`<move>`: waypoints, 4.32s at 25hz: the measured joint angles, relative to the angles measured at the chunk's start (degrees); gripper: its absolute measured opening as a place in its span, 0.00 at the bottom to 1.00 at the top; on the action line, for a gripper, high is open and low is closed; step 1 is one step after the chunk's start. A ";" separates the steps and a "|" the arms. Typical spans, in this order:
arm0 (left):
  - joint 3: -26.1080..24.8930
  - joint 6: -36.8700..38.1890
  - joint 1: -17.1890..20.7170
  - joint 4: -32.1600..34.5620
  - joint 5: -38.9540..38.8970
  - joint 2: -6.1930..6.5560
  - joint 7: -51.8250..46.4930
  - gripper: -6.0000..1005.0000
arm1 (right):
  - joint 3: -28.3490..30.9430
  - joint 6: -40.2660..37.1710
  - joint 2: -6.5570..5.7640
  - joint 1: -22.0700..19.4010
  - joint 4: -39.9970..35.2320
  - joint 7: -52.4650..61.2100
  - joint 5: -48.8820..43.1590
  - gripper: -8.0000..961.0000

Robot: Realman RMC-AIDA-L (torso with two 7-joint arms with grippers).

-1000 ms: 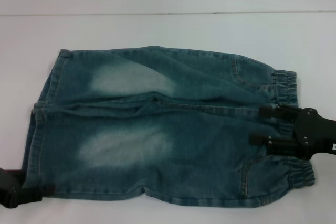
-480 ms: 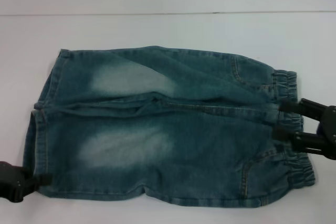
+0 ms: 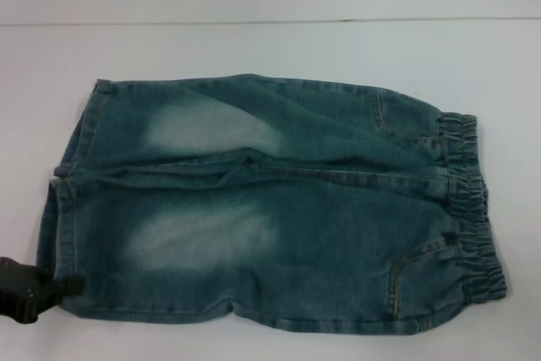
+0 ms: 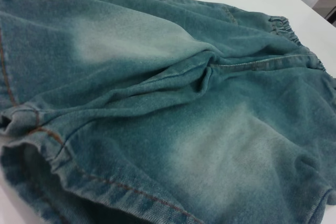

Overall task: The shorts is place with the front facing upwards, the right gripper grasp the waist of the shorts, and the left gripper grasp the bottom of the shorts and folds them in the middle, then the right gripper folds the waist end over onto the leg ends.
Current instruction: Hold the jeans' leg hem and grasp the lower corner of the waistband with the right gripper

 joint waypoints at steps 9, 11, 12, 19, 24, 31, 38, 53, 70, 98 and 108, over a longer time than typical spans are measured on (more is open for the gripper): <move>0.44 -0.17 -0.83 -0.61 0.00 -0.10 -0.01 0.01 | 0.43 8.45 3.46 0.22 0.66 -3.80 -8.61 0.96; 0.44 -0.08 -0.85 -0.50 0.00 -0.10 -0.04 0.02 | 0.45 9.24 4.22 0.74 0.72 -3.85 -9.88 0.96; 0.44 -0.07 -0.85 -0.47 0.01 -0.10 -0.07 0.02 | 0.45 9.44 4.40 0.95 0.73 -3.87 -10.35 0.96; 0.44 -0.39 -0.94 -0.59 0.14 -0.10 -0.10 0.02 | 0.32 9.74 4.36 2.87 1.51 -0.01 -13.12 0.96; 0.44 -0.42 -1.09 -0.67 0.12 -0.07 -0.11 0.02 | 0.30 10.14 3.94 3.48 1.53 2.46 -13.59 0.96; 0.41 -0.26 -1.26 -0.69 0.03 -0.08 -0.11 0.03 | 0.10 10.26 3.68 4.74 1.52 5.05 -16.24 0.96; 0.27 -0.16 -1.25 -0.79 0.01 -0.17 -0.10 0.03 | -0.22 10.11 3.57 5.47 1.48 5.75 -17.75 0.96; 0.44 0.08 -1.31 -0.77 0.01 -0.37 -0.10 0.04 | -0.35 9.68 4.01 7.50 1.48 7.40 -20.75 0.96; 0.44 0.10 -1.34 -0.77 0.02 -0.88 -0.06 0.05 | -0.17 12.37 3.57 9.03 1.30 12.63 -22.07 0.96; 0.44 0.09 -1.95 -1.54 0.04 -0.86 0.16 0.06 | 0.20 10.51 3.38 10.79 0.82 16.93 -26.39 0.89; 0.44 0.09 -2.12 -1.56 0.09 -0.68 0.34 0.06 | -0.58 9.91 3.92 13.10 1.07 16.83 -26.49 0.89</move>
